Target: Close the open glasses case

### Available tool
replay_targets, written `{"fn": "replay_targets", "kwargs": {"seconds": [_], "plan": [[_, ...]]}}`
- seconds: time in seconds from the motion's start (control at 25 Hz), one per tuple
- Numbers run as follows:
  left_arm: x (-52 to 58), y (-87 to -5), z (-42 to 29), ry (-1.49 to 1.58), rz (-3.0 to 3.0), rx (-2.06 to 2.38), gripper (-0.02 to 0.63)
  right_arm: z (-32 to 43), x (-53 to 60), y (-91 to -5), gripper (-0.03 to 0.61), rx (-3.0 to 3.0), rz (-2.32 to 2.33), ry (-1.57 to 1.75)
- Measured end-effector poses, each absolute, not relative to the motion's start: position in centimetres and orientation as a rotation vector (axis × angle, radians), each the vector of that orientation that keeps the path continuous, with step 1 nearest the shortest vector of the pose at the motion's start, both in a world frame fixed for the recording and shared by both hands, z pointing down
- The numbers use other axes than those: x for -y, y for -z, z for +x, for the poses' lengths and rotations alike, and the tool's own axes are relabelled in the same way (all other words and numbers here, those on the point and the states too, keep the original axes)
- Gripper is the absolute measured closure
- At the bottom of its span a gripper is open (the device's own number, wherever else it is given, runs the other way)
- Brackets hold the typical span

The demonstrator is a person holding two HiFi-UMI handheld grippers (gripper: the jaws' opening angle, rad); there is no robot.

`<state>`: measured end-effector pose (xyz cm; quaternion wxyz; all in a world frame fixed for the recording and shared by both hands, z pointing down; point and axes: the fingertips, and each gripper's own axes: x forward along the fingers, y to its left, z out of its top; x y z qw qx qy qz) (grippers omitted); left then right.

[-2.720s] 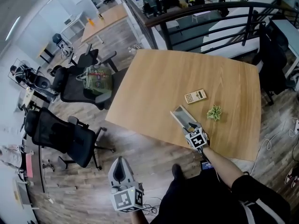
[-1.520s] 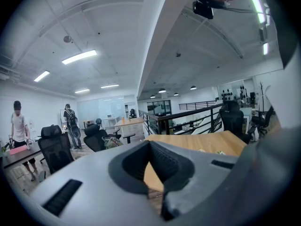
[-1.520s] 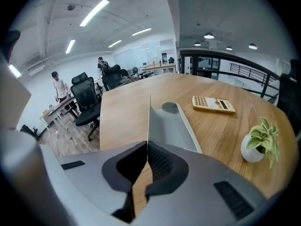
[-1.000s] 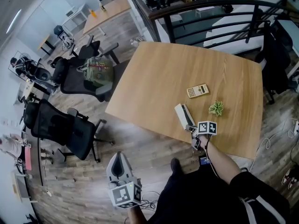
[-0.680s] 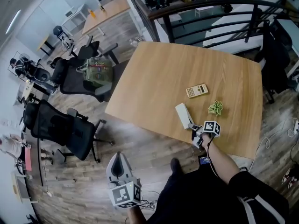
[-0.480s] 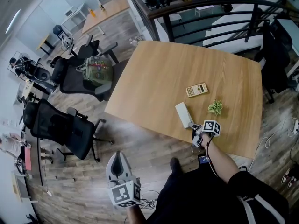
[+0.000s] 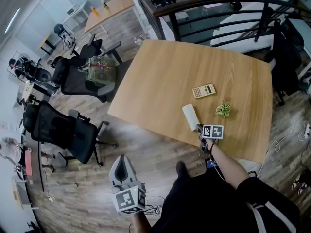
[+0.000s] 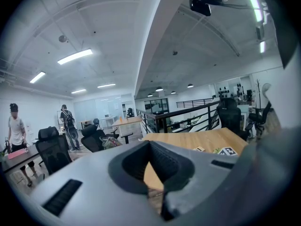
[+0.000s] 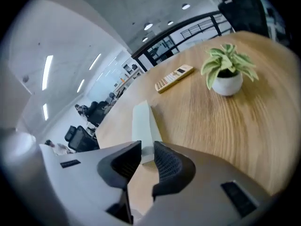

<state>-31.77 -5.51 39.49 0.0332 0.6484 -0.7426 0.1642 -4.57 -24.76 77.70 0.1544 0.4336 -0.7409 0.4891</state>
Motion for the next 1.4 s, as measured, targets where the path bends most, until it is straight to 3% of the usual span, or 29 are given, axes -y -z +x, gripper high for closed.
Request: {"fn": "replay_targets", "kwargs": {"seconds": [0.28,0.4,0.84,1.4], "plan": [[5.4,-39.7,-31.9,-0.518,1.994,2.277,0.615,-5.8,25.0,-76.3,0.48,2.086,1.133,-0.514],[5.4,-39.6,-31.8,-0.515,1.997,2.273,0.615,-6.4,24.8,-76.4,0.55,2.023,1.078,-0.254],[5.5,-40.4,-32.1,-0.488,1.966,2.25,0.615,-5.8,25.8,-77.4,0.565,2.126,1.005,-0.547],[5.8,-41.3,-32.0,-0.483,1.982,2.214,0.615,-6.2,25.1,-77.1,0.565,2.138,0.941,-0.431]]}}
